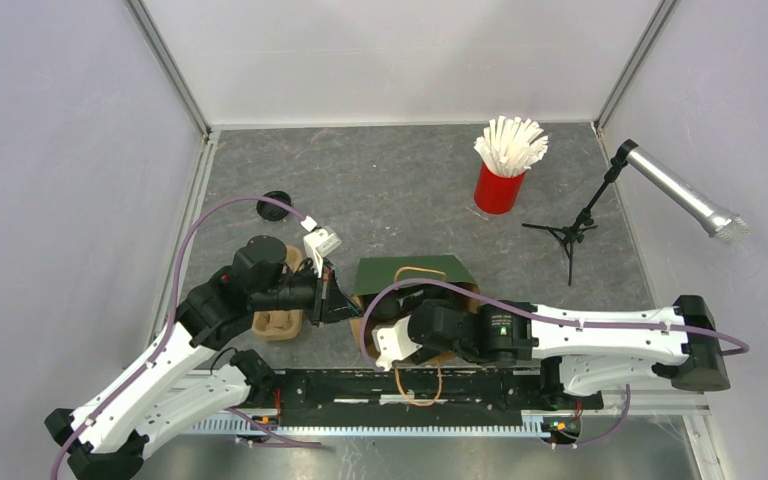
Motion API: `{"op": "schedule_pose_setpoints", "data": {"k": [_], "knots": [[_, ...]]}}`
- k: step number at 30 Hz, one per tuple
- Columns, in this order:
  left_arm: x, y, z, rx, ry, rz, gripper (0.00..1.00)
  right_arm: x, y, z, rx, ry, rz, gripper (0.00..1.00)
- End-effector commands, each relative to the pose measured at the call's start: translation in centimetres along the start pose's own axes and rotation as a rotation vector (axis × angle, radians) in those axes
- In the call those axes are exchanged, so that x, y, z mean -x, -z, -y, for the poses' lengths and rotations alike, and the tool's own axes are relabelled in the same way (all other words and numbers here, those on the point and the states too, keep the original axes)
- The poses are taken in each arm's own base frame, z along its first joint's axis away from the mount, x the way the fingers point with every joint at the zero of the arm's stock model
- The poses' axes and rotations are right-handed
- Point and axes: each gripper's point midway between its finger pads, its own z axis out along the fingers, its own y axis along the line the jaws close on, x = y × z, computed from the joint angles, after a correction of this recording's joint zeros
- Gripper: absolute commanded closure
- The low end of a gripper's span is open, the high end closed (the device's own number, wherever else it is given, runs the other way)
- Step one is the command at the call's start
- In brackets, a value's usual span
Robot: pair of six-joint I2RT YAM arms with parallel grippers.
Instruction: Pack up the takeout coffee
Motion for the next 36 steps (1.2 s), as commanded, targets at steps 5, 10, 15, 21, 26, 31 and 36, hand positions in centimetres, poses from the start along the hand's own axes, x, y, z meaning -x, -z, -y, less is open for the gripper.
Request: {"op": "schedule_pose_setpoints", "data": {"k": [5, 10, 15, 21, 26, 31, 36], "knots": [[0.8, 0.2, 0.9, -0.039, -0.034, 0.032, 0.92, 0.1, 0.5, 1.2, -0.025, -0.047, -0.034, 0.25], [0.9, 0.1, 1.0, -0.042, -0.034, 0.036, 0.92, -0.2, 0.2, 1.0, -0.026, -0.051, -0.048, 0.25], [1.0, 0.1, 1.0, -0.043, -0.035, 0.035, 0.92, -0.1, -0.3, 0.7, -0.018, -0.054, -0.049, 0.25], [1.0, 0.2, 1.1, -0.045, -0.035, 0.036, 0.92, -0.4, -0.8, 0.4, -0.008, -0.054, -0.048, 0.25], [1.0, 0.1, 1.0, -0.044, -0.033, 0.035, 0.92, -0.2, -0.9, 0.4, -0.006, -0.064, -0.029, 0.25], [1.0, 0.0, 1.0, -0.045, -0.031, 0.03, 0.92, 0.1, -0.9, 0.3, 0.008, -0.062, -0.005, 0.25], [0.8, 0.0, 1.0, -0.045, -0.029, 0.027, 0.92, -0.1, -1.0, -0.1, 0.022, -0.058, -0.01, 0.25]]}}
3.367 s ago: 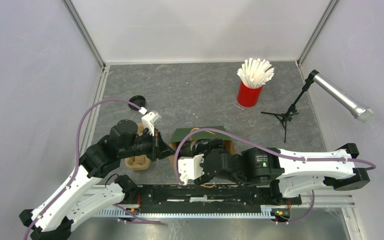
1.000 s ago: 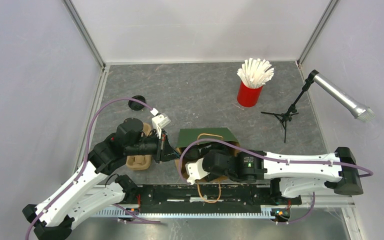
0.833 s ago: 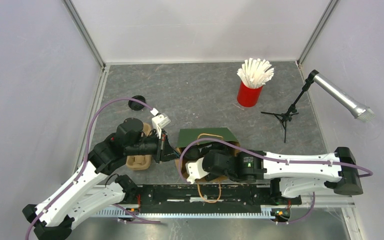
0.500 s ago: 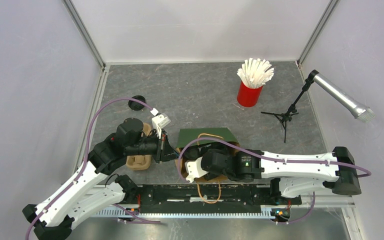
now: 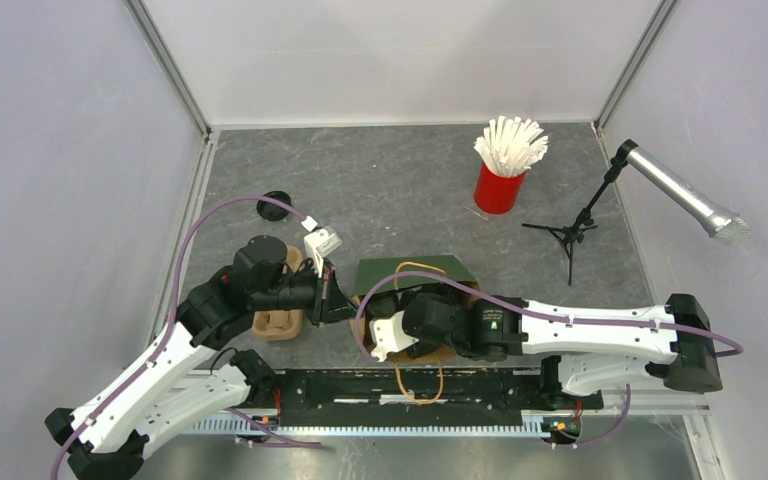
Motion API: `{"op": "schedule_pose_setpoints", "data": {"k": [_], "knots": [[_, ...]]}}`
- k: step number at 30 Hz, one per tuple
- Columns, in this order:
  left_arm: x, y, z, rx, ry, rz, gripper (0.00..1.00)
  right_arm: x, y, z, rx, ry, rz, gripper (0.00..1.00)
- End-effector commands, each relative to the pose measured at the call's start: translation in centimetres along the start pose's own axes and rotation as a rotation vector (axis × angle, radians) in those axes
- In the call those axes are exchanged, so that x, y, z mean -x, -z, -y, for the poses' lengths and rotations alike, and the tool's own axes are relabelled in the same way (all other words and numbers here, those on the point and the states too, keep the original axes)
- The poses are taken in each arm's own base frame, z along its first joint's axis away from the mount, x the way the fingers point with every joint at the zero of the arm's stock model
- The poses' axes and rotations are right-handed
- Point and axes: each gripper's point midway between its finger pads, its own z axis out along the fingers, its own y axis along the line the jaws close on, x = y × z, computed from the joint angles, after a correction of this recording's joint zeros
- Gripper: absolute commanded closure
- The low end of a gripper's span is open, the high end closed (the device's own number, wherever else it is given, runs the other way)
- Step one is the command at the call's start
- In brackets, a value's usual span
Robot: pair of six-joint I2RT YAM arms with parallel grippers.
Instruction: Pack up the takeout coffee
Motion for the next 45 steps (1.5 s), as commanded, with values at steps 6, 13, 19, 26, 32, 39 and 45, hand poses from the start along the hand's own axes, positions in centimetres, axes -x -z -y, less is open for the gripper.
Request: {"op": "schedule_pose_setpoints", "data": {"k": [6, 13, 19, 26, 32, 39, 45], "knots": [[1.0, 0.1, 1.0, -0.043, -0.033, 0.033, 0.92, -0.3, -0.1, -0.5, 0.008, -0.016, 0.008, 0.25], [0.8, 0.1, 0.9, -0.042, -0.024, 0.031, 0.92, -0.7, -0.5, -0.8, -0.019, -0.03, 0.021, 0.25], [0.6, 0.0, 0.9, -0.043, -0.012, 0.026, 0.92, -1.1, -1.1, -0.9, -0.032, -0.031, 0.021, 0.25], [0.6, -0.2, 0.9, -0.05, -0.004, 0.033, 0.92, -1.4, -1.5, -1.1, -0.026, -0.045, 0.028, 0.25], [0.6, -0.4, 0.8, -0.054, 0.001, 0.022, 0.93, -1.5, -2.0, -1.3, -0.017, -0.051, 0.03, 0.25], [0.8, -0.5, 0.8, -0.046, 0.003, 0.027, 0.93, -2.4, -2.6, -2.2, 0.0, -0.057, 0.019, 0.25], [0.9, -0.6, 0.7, -0.042, 0.008, 0.022, 0.94, -3.0, -2.8, -2.5, 0.005, -0.068, 0.019, 0.25]]}}
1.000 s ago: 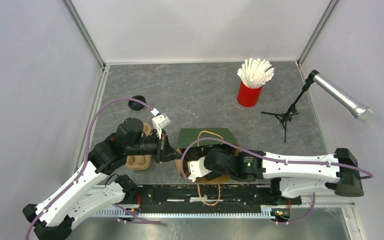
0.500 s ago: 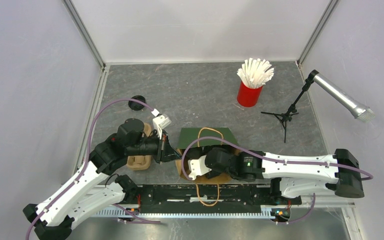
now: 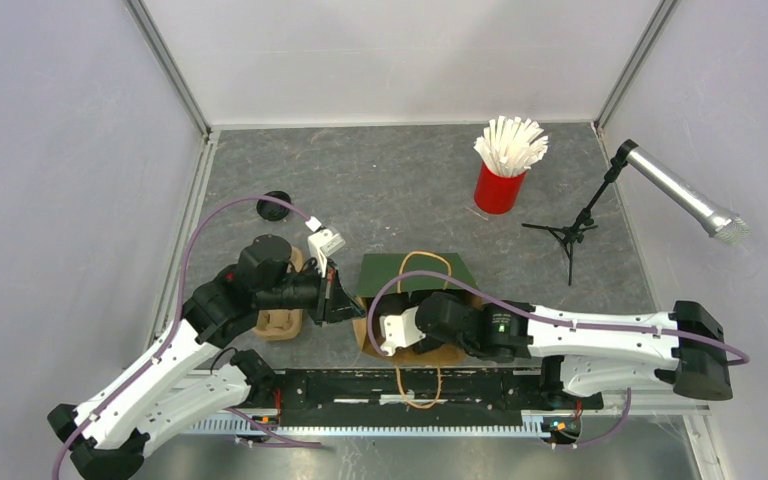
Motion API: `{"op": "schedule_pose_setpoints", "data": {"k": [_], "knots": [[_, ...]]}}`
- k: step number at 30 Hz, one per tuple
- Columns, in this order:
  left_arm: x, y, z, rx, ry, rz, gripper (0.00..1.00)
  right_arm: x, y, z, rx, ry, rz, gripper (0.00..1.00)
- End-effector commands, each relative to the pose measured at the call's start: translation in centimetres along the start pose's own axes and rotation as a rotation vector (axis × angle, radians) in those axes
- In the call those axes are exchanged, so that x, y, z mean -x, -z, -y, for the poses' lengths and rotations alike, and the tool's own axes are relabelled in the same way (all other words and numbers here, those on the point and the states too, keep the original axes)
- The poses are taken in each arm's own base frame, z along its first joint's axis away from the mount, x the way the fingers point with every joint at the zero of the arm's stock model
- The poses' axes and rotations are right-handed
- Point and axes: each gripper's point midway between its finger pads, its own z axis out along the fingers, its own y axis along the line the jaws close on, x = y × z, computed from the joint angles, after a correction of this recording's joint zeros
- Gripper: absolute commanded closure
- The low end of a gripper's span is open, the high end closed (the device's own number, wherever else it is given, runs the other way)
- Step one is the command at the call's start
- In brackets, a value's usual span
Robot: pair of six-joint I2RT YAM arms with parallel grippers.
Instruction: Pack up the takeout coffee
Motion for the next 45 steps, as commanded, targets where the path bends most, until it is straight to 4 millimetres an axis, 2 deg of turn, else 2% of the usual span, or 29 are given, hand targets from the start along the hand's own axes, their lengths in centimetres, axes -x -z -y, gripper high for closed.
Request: {"op": "schedule_pose_setpoints", "data": {"k": [1, 9, 11, 14, 20, 28, 35, 37, 42, 45], "knots": [[1.2, 0.0, 1.1, -0.04, 0.001, 0.034, 0.94, -1.0, -0.6, -1.6, 0.052, -0.015, -0.006, 0.25], [1.5, -0.3, 1.3, -0.053, 0.007, 0.029, 0.93, -1.6, -0.9, -2.1, 0.054, -0.024, -0.004, 0.24], [1.4, -0.4, 1.3, -0.054, 0.018, 0.023, 0.85, -1.4, -0.9, -2.0, 0.054, -0.025, 0.001, 0.24], [1.1, -0.3, 1.4, -0.06, 0.036, 0.018, 0.78, -1.3, -0.8, -1.8, 0.05, -0.03, 0.005, 0.24], [0.2, 0.5, 0.2, 0.013, 0.068, 0.056, 0.52, -1.0, -0.9, -1.8, 0.054, -0.033, 0.015, 0.24], [-0.6, 0.1, -1.5, 0.088, 0.12, 0.039, 0.45, -0.9, -1.1, -1.9, 0.055, -0.043, 0.021, 0.24], [-0.2, -0.3, -1.7, 0.103, 0.119, 0.024, 0.48, -1.2, -1.1, -1.8, 0.048, -0.056, 0.02, 0.24], [0.0, -0.3, -1.5, 0.095, 0.11, 0.025, 0.53, -1.4, -1.2, -1.8, 0.047, -0.057, 0.017, 0.24], [0.1, -0.3, -1.2, 0.083, 0.109, 0.019, 0.77, -1.8, -1.2, -2.0, 0.05, -0.06, 0.008, 0.24], [0.0, -0.3, -1.1, 0.075, 0.108, 0.014, 0.82, -2.1, -1.3, -2.2, 0.053, -0.064, 0.002, 0.24]]}}
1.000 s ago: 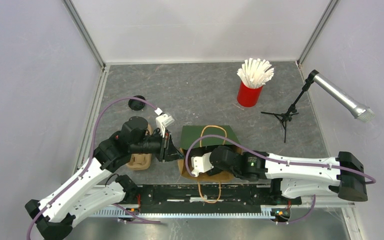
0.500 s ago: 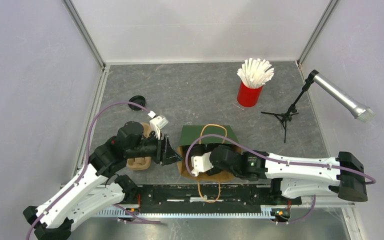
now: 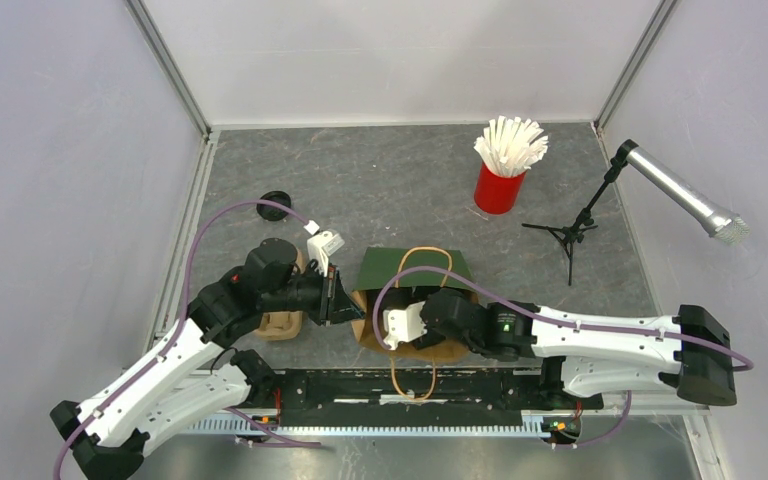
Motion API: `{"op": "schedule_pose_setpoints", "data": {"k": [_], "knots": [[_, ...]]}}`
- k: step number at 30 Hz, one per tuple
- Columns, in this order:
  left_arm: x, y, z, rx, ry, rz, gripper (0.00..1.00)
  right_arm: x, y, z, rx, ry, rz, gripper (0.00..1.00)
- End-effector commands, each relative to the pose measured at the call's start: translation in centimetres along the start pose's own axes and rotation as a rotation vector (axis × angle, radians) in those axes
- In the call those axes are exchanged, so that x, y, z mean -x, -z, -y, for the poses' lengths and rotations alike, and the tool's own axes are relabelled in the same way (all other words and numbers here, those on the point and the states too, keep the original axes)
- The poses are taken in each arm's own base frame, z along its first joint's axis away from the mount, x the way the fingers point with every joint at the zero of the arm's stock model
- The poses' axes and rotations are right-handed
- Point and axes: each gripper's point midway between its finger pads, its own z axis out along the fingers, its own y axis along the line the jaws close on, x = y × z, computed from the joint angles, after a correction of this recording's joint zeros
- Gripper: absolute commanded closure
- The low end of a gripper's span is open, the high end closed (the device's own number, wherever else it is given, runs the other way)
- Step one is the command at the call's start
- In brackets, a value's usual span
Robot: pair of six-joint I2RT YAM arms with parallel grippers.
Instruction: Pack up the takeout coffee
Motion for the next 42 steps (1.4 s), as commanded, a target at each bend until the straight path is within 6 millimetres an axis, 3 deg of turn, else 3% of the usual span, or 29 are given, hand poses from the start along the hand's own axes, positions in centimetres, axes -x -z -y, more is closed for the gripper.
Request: {"op": "schedule_pose_setpoints", "data": {"k": [1, 13, 26, 32, 42], "knots": [[1.0, 0.4, 0.9, -0.019, -0.005, 0.026, 0.82, -2.0, -0.3, -2.6, 0.089, -0.014, -0.047, 0.24], [1.2, 0.5, 1.3, -0.032, -0.008, 0.027, 0.83, -3.4, 0.1, -3.2, 0.097, -0.042, -0.084, 0.24], [1.4, 0.5, 1.7, -0.049, -0.012, 0.027, 0.82, -3.3, 0.1, -3.4, 0.103, -0.051, -0.08, 0.2], [1.3, 0.5, 1.6, -0.048, -0.009, 0.026, 0.82, -1.2, 0.8, -1.4, 0.08, -0.062, -0.026, 0.13], [1.4, 0.3, 1.6, -0.044, -0.012, 0.022, 0.82, 1.5, 1.6, 0.4, 0.087, -0.043, 0.048, 0.11]]}}
